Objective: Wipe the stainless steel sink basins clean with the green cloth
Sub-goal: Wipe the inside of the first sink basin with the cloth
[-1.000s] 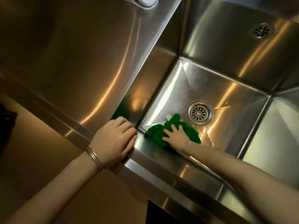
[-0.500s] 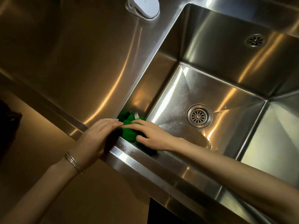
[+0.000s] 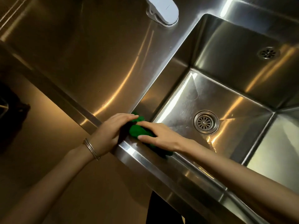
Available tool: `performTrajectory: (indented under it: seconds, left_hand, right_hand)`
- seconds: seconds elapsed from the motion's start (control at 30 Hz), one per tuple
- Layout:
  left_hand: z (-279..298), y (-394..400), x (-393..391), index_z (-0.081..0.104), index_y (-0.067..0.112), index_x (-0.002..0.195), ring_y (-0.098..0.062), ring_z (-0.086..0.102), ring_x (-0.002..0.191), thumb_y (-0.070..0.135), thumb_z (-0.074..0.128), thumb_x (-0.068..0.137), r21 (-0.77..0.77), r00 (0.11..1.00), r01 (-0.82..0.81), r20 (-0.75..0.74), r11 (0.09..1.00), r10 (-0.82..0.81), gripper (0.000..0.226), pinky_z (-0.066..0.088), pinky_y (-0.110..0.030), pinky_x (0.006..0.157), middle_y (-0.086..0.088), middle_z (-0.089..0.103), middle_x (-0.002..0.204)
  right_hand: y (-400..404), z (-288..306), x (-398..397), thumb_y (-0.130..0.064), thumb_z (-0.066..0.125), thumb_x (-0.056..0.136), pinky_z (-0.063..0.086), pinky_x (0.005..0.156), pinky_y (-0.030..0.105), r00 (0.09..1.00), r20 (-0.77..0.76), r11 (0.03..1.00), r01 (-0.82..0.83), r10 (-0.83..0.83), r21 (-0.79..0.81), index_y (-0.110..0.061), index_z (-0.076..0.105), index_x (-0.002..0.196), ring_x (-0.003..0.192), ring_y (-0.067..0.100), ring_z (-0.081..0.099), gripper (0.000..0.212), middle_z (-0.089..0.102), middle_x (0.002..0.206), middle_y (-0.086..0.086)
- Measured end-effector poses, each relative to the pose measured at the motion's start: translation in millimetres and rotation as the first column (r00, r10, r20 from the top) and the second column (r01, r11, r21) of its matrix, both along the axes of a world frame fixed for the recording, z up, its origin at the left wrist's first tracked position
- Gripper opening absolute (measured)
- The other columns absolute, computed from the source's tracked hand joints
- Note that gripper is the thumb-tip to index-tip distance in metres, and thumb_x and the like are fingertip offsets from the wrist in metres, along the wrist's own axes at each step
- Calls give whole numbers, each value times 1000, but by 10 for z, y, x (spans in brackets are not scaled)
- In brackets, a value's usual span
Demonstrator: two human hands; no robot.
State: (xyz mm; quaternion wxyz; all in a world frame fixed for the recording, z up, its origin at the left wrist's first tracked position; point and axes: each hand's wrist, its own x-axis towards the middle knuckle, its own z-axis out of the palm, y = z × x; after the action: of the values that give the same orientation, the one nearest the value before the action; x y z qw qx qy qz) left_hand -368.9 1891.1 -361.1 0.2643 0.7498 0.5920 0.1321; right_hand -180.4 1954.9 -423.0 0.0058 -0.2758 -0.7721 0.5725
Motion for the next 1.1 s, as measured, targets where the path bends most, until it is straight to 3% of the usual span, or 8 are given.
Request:
performTrajectory:
  seconds: [0.13, 0.23, 0.33, 0.47, 0.63, 0.73, 0.83, 1.1]
  left_hand:
    - [-28, -31, 48, 56, 1, 121, -11, 46, 115, 13, 33, 81, -2, 1000, -22, 8, 1000, 22, 48, 27, -10, 104, -2, 55, 120]
    - [-49, -49, 48, 57, -1, 120, -14, 46, 116, 24, 33, 93, 7, 1000, -1, -11, 1000, 1, 45, 30, -18, 104, -11, 59, 121]
    - [-20, -34, 16, 57, -1, 120, -13, 46, 115, 3, 32, 81, -7, 999, -46, 3, 999, 46, 47, 27, -11, 103, -14, 59, 120]
    - [17, -10, -82, 58, 3, 121, -12, 48, 112, -18, 40, 70, -18, 998, -62, 9, 998, 63, 59, 29, -7, 101, -14, 61, 118]
    - [103, -9, -103, 59, 1, 120, -12, 50, 112, 8, 34, 74, 24, 994, -96, 45, 995, 95, 52, 32, -13, 100, -13, 61, 119]
    - [132, -87, -141, 58, -1, 120, -18, 52, 113, 12, 28, 71, 59, 987, -161, 14, 985, 160, 59, 31, -13, 101, -13, 60, 118]
    - [94, -172, -157, 59, -1, 119, -18, 52, 112, -10, 37, 65, 73, 990, -144, -4, 987, 144, 59, 29, -10, 99, -16, 61, 116]
    - [-21, -344, -82, 59, 1, 119, -30, 57, 110, -21, 56, 70, 107, 993, -29, -109, 994, 41, 53, 39, -34, 98, -16, 62, 116]
  right_hand:
    - [-34, 119, -121, -41, 45, 96, 43, 81, 34, 999, -4, 998, 49, -49, 46, -25, 49, 127, 98, 20, 59, 35, 64, 111, 2]
    - [-96, -59, -8, -42, 44, 96, 42, 95, 32, 991, 61, 991, 121, -117, -63, -26, 48, 133, 114, 18, 56, 41, 60, 127, -2]
    - [-190, -48, 259, -40, 46, 96, 35, 102, 27, 984, 157, 994, 98, -88, -52, -24, 47, 136, 122, 17, 50, 43, 53, 136, -2]
    - [-387, 288, 479, -50, 40, 91, 42, 96, 36, 982, 41, 955, 168, -184, 242, -35, 54, 128, 113, 15, 53, 42, 59, 126, -4]
    - [-518, 503, -199, -55, 45, 82, 42, 66, 36, 969, 158, 717, 26, -189, 696, -40, 65, 110, 85, 33, 58, 36, 67, 109, 5]
    - [-498, 472, -345, -49, 63, 79, 42, 64, 35, 954, 214, 672, -17, -211, 740, -36, 69, 103, 80, 32, 58, 28, 68, 98, 3]
    - [-593, 489, -7, -50, 49, 81, 43, 61, 32, 962, 195, 682, -12, -191, 731, -37, 69, 97, 76, 29, 60, 29, 68, 94, -2]
    - [-840, 524, 659, -51, 39, 81, 43, 57, 30, 951, 225, 617, -49, -212, 786, -41, 69, 96, 72, 23, 62, 35, 69, 89, -6]
